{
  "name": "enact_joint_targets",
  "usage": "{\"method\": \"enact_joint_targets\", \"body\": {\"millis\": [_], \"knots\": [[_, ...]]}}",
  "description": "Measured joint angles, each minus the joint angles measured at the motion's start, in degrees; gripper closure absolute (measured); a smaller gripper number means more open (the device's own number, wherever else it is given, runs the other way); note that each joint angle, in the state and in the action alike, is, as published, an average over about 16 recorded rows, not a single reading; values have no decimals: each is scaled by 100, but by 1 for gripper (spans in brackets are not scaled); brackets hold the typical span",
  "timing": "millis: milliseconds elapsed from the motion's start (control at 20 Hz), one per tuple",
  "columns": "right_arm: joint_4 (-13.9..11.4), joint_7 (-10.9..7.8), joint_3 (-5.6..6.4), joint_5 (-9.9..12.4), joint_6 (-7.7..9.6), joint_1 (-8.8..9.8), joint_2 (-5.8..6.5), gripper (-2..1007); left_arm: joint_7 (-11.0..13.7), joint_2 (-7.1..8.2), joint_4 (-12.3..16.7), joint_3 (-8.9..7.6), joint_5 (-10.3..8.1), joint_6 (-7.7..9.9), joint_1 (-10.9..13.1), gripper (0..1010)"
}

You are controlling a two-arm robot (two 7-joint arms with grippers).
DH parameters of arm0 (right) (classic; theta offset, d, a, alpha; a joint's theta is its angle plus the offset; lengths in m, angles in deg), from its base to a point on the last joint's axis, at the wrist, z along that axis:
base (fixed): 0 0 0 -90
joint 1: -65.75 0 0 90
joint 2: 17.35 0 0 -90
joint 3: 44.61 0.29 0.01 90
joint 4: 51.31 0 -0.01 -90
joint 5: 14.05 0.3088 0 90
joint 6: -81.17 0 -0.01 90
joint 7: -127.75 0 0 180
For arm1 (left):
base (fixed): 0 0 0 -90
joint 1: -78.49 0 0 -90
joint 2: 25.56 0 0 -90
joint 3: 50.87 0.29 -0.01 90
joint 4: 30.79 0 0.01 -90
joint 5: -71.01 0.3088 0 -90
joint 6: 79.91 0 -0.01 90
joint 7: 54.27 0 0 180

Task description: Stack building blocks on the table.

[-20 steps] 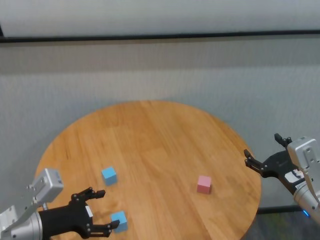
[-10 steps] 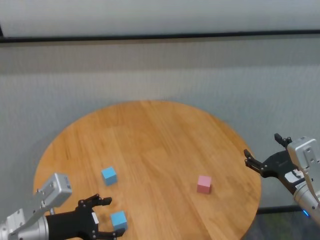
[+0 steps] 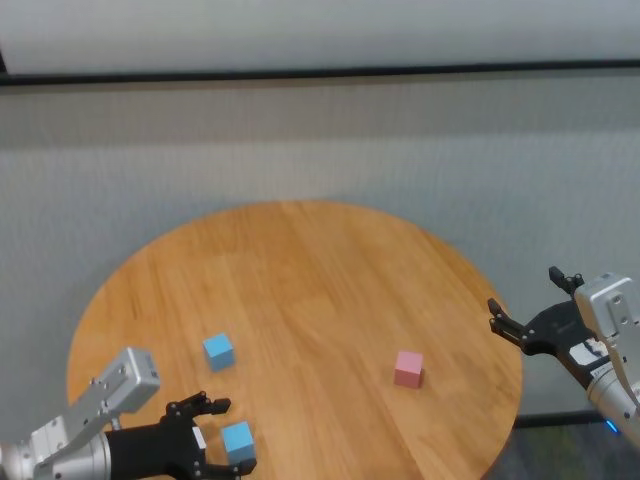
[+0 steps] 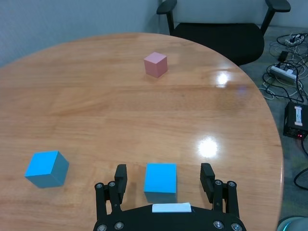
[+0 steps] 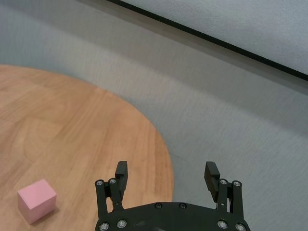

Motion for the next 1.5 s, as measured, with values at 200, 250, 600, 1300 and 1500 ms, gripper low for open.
{"method": "enact_joint_targets", "body": {"millis": [200,250,600,1300,1500], "knots": [[0,0,0,0,0,0,0,1,23,-82,-159,39,32,-8,-87,8],[0,0,0,0,0,0,0,1,30,-100,-196,47,37,-10,-107,8],[0,0,0,0,0,0,0,0,65,-190,-386,87,52,-11,-205,8],[0,0,0,0,0,0,0,0,74,-256,-525,128,69,32,-279,8],[0,0,0,0,0,0,0,1,69,-266,-546,135,78,45,-291,8]]}}
